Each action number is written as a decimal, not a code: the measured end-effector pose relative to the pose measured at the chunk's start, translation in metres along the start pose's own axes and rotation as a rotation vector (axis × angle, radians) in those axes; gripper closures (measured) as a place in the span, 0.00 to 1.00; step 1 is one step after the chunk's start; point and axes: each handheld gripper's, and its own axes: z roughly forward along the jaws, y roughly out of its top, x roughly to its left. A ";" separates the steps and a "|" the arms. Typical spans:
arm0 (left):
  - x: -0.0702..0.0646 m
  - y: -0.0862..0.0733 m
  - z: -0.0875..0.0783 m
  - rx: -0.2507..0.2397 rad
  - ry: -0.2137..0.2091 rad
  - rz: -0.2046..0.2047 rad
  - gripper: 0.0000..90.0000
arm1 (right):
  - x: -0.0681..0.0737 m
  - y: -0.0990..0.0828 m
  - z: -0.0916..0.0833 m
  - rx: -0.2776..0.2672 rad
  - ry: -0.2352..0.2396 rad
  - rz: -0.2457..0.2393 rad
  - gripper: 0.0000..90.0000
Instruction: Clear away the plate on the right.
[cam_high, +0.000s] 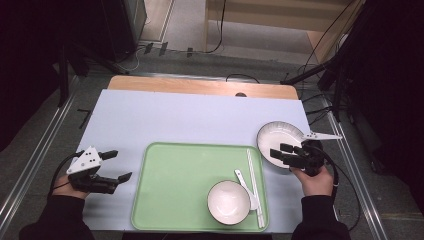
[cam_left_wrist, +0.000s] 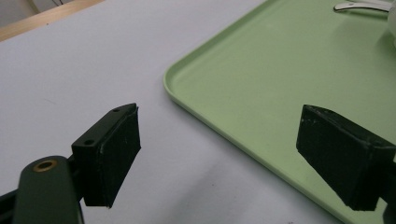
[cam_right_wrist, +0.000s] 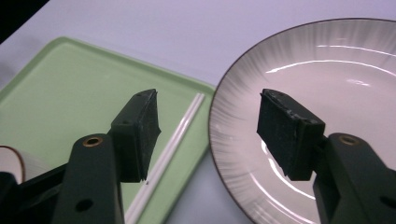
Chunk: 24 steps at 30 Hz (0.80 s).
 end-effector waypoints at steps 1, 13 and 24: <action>0.000 0.000 0.000 0.000 0.000 0.000 0.15 | -0.003 0.000 -0.001 -0.003 -0.013 0.001 0.42; 0.001 0.001 0.002 0.004 -0.010 -0.006 0.15 | -0.034 -0.005 -0.008 -0.045 -0.100 0.060 0.30; 0.003 0.002 0.002 -0.003 -0.013 -0.037 0.15 | -0.054 -0.011 -0.015 -0.045 -0.152 0.101 0.32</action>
